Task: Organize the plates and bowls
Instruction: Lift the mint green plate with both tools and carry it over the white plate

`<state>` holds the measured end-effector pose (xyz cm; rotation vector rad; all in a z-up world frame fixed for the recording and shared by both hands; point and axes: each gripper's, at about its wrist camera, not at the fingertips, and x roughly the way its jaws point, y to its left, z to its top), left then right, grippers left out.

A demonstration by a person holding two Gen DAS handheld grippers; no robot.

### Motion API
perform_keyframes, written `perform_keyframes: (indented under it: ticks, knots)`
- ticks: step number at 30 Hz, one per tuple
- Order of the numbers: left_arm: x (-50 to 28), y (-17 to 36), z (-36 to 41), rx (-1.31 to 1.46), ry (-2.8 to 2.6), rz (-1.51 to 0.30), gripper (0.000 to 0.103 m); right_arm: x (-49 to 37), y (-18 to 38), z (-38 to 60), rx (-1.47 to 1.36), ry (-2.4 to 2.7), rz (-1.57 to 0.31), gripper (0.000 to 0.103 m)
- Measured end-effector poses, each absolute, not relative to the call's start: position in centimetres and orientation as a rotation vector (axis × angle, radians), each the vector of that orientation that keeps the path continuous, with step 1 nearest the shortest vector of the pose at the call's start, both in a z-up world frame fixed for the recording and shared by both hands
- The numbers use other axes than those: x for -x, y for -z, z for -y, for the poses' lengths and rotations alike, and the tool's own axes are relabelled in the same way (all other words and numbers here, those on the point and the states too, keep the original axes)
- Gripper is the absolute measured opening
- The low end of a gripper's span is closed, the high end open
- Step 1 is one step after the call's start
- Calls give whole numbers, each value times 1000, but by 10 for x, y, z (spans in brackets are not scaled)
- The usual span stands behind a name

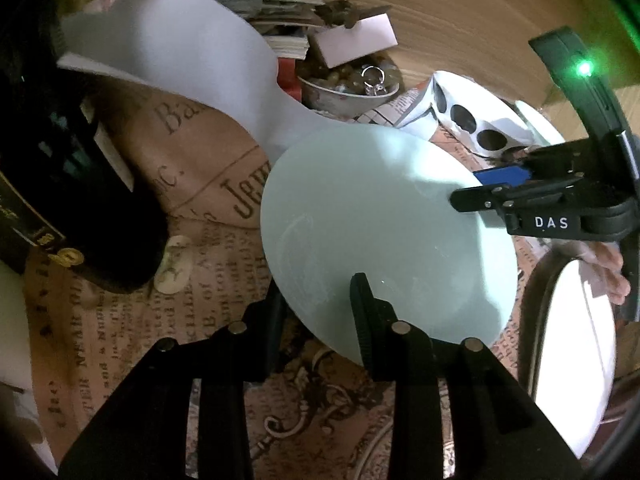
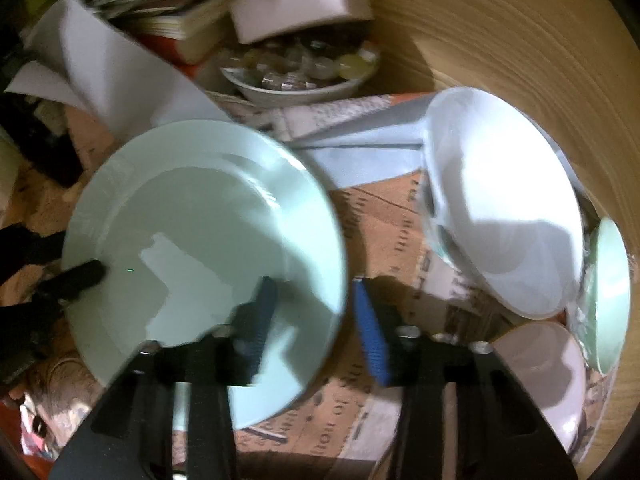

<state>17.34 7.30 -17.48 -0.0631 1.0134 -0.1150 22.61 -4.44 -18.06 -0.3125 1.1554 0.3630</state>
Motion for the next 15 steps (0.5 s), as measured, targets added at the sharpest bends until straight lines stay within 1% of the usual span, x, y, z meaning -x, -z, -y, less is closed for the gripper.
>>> perform_keyframes:
  ticks: [3, 4, 7, 15]
  knots:
    - [-172, 174, -74, 64, 114, -1008, 33, -224, 182, 43, 311, -351, -1138, 30]
    - [-172, 173, -74, 64, 111, -1008, 33, -224, 182, 43, 303, -349, -1138, 26]
    - [-168, 171, -71, 45, 98, -996, 33, -222, 180, 49, 280, -355, -1128, 23]
    - [-157, 161, -72, 22, 60, -945, 33, -208, 171, 64, 224, -379, -1089, 23]
